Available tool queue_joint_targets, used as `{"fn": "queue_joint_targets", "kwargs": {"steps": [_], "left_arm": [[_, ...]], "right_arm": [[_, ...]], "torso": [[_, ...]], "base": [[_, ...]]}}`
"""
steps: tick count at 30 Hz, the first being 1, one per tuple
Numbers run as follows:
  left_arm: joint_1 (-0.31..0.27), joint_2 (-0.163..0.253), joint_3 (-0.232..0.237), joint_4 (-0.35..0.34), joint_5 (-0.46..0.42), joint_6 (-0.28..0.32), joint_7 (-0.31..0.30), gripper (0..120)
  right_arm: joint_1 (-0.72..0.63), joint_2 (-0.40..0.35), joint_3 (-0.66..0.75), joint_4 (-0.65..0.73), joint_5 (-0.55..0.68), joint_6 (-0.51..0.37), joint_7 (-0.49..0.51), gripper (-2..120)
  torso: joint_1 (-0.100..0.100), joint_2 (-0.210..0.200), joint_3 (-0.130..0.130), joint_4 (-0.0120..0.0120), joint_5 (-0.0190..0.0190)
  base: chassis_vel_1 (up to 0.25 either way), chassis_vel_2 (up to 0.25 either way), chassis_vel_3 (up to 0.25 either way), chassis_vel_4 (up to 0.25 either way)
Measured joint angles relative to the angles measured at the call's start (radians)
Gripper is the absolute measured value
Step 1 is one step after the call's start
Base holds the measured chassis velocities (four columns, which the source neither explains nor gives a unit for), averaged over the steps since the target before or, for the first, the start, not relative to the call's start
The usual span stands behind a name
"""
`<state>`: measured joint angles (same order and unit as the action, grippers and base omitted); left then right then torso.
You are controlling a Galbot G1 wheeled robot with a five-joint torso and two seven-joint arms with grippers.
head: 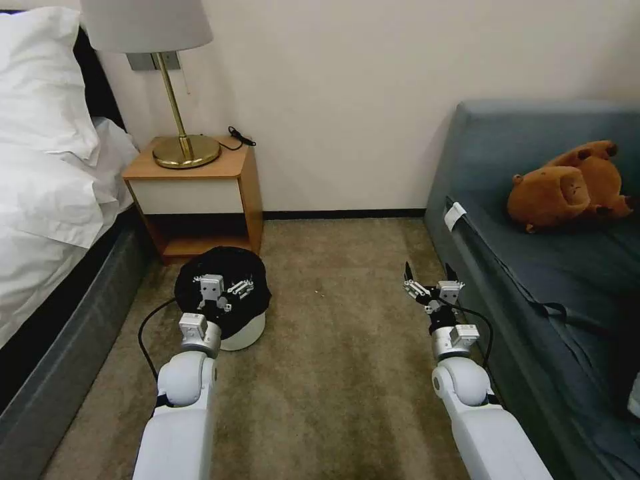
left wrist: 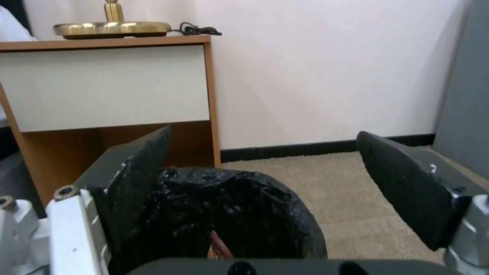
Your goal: Pick up the trash bin, then pick up the garbage on the floor and place it into the trash bin.
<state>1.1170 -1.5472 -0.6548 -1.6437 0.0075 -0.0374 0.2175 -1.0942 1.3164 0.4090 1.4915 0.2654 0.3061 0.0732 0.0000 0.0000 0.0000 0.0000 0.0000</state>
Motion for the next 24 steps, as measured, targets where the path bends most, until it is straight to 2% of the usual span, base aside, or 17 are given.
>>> {"fn": "queue_joint_targets", "kwargs": {"steps": [24], "left_arm": [[0.0, 0.0, 0.0, 0.0, 0.0, 0.0, 0.0, 98]], "right_arm": [[0.0, 0.0, 0.0, 0.0, 0.0, 0.0, 0.0, 100]], "torso": [[0.0, 0.0, 0.0, 0.0, 0.0]], "base": [[0.0, 0.0, 0.0, 0.0]]}}
